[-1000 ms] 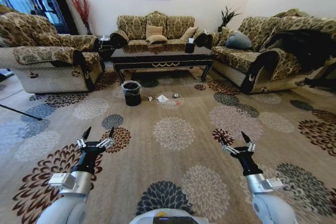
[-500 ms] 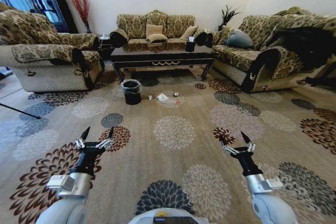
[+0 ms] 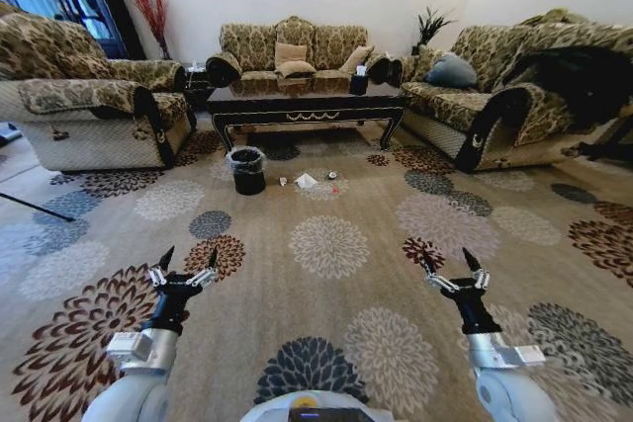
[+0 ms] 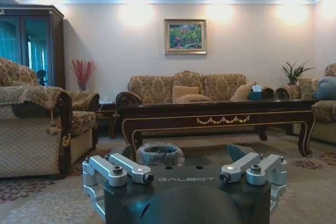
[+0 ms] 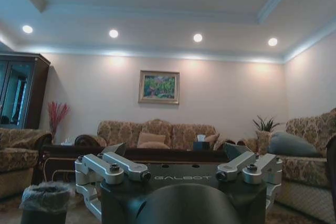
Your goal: Move to the front of the table and pick up the trash from the floor, then place it into the trash bin.
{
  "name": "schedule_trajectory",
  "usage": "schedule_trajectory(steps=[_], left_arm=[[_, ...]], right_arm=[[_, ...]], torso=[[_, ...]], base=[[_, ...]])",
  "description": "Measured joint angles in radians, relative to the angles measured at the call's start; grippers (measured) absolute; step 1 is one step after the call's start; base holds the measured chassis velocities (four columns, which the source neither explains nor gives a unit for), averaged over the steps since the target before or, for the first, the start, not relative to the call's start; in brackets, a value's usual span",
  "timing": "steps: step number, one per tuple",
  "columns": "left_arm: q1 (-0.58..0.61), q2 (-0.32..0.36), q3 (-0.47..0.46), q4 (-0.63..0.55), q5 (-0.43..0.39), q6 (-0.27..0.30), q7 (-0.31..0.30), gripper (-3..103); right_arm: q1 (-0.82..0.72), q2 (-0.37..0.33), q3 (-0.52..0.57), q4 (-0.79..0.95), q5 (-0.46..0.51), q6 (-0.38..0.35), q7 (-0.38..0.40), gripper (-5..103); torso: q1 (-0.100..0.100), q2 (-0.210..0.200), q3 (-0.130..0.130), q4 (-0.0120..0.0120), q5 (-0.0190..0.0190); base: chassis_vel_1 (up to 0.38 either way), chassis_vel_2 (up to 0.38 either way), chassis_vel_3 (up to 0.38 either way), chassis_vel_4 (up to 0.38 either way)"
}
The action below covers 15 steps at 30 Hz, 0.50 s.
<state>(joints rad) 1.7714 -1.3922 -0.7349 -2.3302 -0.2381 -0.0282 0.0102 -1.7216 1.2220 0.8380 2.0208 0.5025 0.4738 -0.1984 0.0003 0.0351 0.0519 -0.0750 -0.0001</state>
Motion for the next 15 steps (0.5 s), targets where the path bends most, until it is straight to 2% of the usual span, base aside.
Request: schedule_trajectory(steps=[3, 15], left_arm=[[-0.011, -0.004, -0.002, 0.032, 0.011, -0.030, -0.004, 100], [-0.027, -0.014, -0.023, 0.087, 0.010, -0.052, -0.005, 100]], right_arm=[[0.009, 0.007, -0.004, -0.017, -0.011, 0.015, -0.015, 100], [0.033, 0.030, -0.029, -0.091, -0.046, 0.051, -0.084, 100]], torso=[[0.000, -0.002, -0.003, 0.0001, 0.0000], [0.000, 0.001, -0.001, -0.0001, 0.0001]], base=[[0.000, 0.000, 0.000, 0.000], [0.000, 0.000, 0.000, 0.000]])
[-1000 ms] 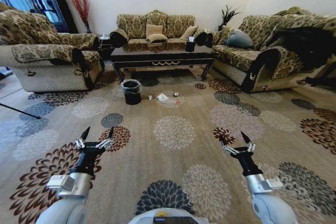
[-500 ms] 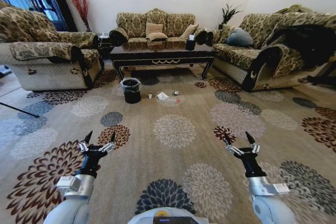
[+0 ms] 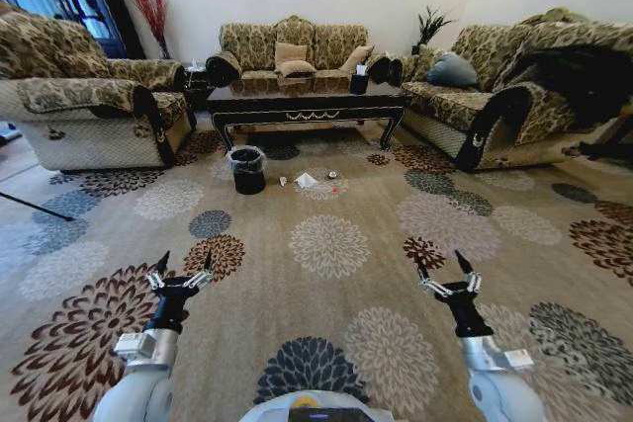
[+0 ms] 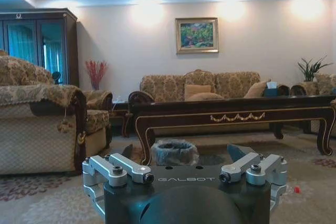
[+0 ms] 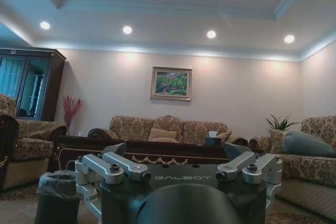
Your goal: Move to the front of the table and pick up the trash from the floor, then place it into the trash bin.
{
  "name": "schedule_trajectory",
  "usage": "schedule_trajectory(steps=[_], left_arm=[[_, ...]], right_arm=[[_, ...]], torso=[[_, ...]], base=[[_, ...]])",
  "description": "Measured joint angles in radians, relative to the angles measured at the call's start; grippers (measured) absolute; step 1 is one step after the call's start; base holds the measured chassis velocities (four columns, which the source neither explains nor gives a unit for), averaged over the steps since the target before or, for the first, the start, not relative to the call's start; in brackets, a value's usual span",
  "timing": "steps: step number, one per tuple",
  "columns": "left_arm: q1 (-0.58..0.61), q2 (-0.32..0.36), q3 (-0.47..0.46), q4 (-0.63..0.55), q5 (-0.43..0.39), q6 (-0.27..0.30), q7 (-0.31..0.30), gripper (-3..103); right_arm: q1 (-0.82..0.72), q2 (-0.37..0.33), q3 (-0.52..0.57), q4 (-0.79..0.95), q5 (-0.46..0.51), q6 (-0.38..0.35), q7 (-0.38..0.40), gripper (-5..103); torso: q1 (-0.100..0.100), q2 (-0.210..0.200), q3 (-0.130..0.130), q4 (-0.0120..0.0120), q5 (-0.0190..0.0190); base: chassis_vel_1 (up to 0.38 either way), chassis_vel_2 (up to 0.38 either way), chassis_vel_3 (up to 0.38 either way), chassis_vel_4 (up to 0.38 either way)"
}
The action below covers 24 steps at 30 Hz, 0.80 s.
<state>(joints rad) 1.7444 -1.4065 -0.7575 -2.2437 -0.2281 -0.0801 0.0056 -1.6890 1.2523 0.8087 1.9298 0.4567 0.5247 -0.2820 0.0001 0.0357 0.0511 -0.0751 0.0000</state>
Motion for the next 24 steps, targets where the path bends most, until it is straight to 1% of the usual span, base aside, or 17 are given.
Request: schedule_trajectory(steps=[6, 12, 21, 24], left_arm=[[0.009, -0.005, -0.009, 0.014, 0.000, -0.005, 0.000, 100], [0.012, -0.007, -0.019, 0.001, -0.004, -0.006, 0.000, 100], [0.041, -0.019, -0.024, -0.012, -0.004, -0.025, 0.001, 100], [0.043, -0.015, -0.030, -0.025, -0.004, -0.025, 0.001, 100]], right_arm=[[0.019, 0.007, -0.012, -0.029, -0.004, 0.000, -0.003, 100], [0.023, 0.018, -0.015, -0.031, -0.004, 0.000, -0.001, 100], [0.027, 0.005, -0.011, -0.009, 0.002, -0.017, 0.020, 100], [0.003, -0.011, -0.002, 0.025, 0.002, -0.063, 0.041, 100]], torso=[[0.000, 0.002, 0.002, 0.0000, 0.0000], [0.000, 0.004, 0.003, 0.0000, 0.0000], [0.000, 0.006, 0.004, 0.0001, -0.0001], [0.000, 0.006, 0.005, 0.0002, 0.0002]], base=[[-0.064, 0.055, 0.076, -0.042], [-0.177, 0.186, 0.170, -0.187], [-0.293, 0.278, 0.286, -0.263], [-0.341, 0.341, 0.352, -0.335]])
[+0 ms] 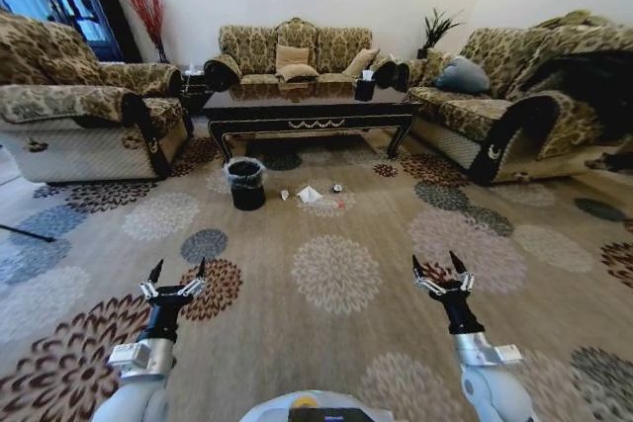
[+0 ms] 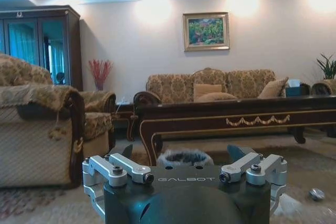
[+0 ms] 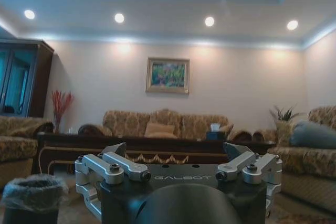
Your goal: Move to the front of the table and pick up the trash from the floor, then place it into the trash bin.
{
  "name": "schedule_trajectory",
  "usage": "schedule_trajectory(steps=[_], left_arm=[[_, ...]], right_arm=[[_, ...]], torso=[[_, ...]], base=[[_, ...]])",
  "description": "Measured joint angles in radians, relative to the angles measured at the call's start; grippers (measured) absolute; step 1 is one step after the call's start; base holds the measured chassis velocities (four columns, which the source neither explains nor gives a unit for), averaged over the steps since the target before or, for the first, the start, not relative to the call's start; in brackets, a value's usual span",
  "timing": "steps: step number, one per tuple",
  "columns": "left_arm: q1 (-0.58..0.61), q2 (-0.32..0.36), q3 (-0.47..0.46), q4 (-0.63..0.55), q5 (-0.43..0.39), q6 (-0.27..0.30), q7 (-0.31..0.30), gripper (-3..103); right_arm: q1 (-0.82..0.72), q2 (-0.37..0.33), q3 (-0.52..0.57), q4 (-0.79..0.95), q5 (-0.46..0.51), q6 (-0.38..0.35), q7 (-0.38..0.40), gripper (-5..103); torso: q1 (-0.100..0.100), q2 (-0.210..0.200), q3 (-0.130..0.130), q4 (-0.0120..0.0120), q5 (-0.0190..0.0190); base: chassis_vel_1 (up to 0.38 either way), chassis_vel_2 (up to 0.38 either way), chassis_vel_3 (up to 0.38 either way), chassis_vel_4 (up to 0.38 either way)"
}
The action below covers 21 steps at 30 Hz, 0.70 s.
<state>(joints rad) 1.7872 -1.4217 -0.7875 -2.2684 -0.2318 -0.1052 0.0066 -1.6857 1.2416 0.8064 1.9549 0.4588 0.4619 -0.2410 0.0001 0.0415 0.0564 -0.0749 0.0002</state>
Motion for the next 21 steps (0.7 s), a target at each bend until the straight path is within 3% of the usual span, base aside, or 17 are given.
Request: schedule_trajectory(steps=[7, 21], left_arm=[[0.004, 0.001, 0.001, -0.021, 0.000, 0.004, 0.002, 100], [0.017, 0.011, 0.001, -0.038, -0.002, 0.001, 0.003, 100]], right_arm=[[-0.041, -0.015, 0.018, 0.057, -0.004, -0.064, 0.001, 100], [-0.048, 0.017, 0.015, 0.058, -0.028, -0.032, -0.006, 100]], torso=[[0.000, 0.001, 0.000, -0.0004, -0.0003], [0.000, 0.002, 0.001, -0.0001, -0.0002]], base=[[-0.367, 0.366, 0.380, -0.374], [-0.340, 0.349, 0.347, -0.354]])
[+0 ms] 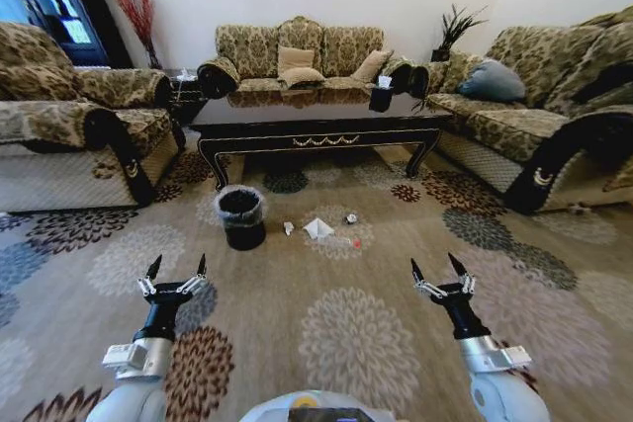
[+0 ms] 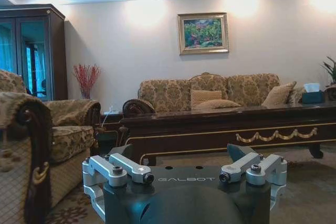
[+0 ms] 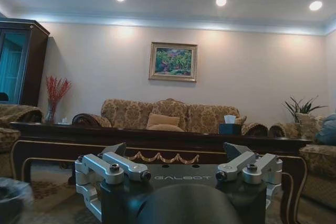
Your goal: Move to the front of the table and pick up the trash from the floor, then place it into the trash bin.
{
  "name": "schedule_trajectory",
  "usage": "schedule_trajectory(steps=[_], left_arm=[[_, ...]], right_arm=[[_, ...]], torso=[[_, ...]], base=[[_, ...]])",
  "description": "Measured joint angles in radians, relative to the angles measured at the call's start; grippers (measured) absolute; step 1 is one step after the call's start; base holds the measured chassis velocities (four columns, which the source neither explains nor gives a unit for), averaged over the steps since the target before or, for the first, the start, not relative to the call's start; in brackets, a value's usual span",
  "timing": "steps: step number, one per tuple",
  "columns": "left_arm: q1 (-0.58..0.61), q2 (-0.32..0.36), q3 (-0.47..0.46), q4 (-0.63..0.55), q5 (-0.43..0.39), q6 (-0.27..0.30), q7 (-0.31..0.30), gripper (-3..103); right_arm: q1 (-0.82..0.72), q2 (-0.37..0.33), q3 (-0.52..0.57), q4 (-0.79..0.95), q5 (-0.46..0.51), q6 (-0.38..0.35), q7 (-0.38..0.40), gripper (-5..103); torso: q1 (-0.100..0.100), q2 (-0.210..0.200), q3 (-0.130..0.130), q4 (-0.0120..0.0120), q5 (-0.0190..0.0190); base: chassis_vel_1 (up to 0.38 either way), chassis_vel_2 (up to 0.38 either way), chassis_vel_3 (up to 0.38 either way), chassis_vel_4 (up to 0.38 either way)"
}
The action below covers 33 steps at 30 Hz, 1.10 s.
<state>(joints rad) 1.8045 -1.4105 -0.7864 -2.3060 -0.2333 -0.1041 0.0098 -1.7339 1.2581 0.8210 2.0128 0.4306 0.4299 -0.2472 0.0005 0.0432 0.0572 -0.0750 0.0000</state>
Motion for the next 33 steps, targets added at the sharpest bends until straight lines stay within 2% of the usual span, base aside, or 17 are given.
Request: schedule_trajectory(steps=[6, 8, 12, 14, 18, 20, 23, 25, 26, 28, 32, 33], left_arm=[[0.005, 0.004, -0.001, 0.000, -0.002, -0.003, 0.000, 100], [0.004, 0.005, -0.001, 0.000, -0.003, -0.003, 0.000, 100], [0.000, 0.005, 0.004, 0.000, -0.003, -0.004, 0.000, 100], [-0.004, 0.005, 0.008, 0.005, -0.002, -0.003, 0.000, 100], [-0.014, 0.005, 0.012, 0.015, -0.001, -0.001, 0.000, 100], [-0.020, 0.007, 0.013, 0.025, -0.001, 0.000, 0.000, 100], [-0.033, 0.014, 0.017, 0.042, -0.006, 0.004, -0.001, 100], [-0.055, 0.029, 0.024, 0.057, -0.022, 0.021, -0.013, 100], [-0.055, 0.029, 0.024, 0.057, -0.022, 0.021, -0.013, 100], [-0.088, 0.057, 0.033, 0.060, -0.063, 0.056, -0.036, 100], [-0.131, 0.129, 0.055, 0.032, -0.162, 0.126, -0.079, 100], [-0.131, 0.129, 0.055, 0.032, -0.162, 0.126, -0.079, 100]], right_arm=[[0.000, 0.007, -0.001, -0.002, -0.004, 0.014, 0.003, 100], [-0.001, 0.010, -0.001, -0.003, -0.004, 0.021, 0.003, 100], [-0.001, 0.011, -0.001, -0.007, -0.004, 0.030, 0.003, 100], [-0.002, 0.011, 0.000, -0.010, -0.002, 0.035, 0.003, 100], [0.005, 0.011, -0.001, -0.018, 0.007, 0.045, 0.004, 100], [0.012, 0.010, -0.003, -0.024, 0.013, 0.050, 0.004, 100], [0.019, 0.009, -0.007, -0.035, 0.013, 0.052, 0.004, 100], [0.026, 0.008, -0.010, -0.052, 0.013, 0.055, 0.005, 100], [0.026, 0.008, -0.010, -0.052, 0.013, 0.055, 0.005, 100], [0.038, 0.009, -0.016, -0.077, 0.013, 0.066, 0.005, 100], [0.054, 0.023, -0.022, -0.113, 0.017, 0.080, 0.009, 100], [0.054, 0.023, -0.022, -0.113, 0.017, 0.080, 0.009, 100]], torso=[[0.000, 0.000, 0.000, 0.0001, 0.0004], [0.000, 0.000, 0.000, 0.0000, -0.0005], [0.000, 0.000, 0.000, 0.0000, 0.0004], [0.000, 0.000, 0.000, 0.0000, -0.0006], [0.000, 0.000, 0.001, 0.0000, 0.0004], [0.001, 0.000, 0.001, 0.0000, -0.0005], [0.001, 0.000, 0.001, 0.0002, 0.0008], [0.001, 0.000, 0.001, 0.0002, -0.0013], [0.001, 0.000, 0.001, 0.0002, -0.0013], [0.001, 0.000, 0.001, 0.0002, 0.0003], [0.001, 0.001, 0.000, 0.0000, -0.0002], [0.001, 0.001, 0.000, 0.0000, -0.0002]], base=[[-0.365, 0.361, 0.368, -0.347], [-0.363, 0.351, 0.342, -0.343], [-0.346, 0.347, 0.327, -0.345], [-0.340, 0.349, 0.331, -0.352], [-0.358, 0.361, 0.351, -0.358], [-0.350, 0.353, 0.342, -0.355], [-0.310, 0.321, 0.323, -0.341], [-0.247, 0.247, 0.251, -0.238], [-0.247, 0.212, 0.210, -0.238], [-0.107, 0.152, 0.102, -0.081], [0.001, -0.005, -0.003, 0.014], [0.049, -0.057, -0.038, 0.052]])
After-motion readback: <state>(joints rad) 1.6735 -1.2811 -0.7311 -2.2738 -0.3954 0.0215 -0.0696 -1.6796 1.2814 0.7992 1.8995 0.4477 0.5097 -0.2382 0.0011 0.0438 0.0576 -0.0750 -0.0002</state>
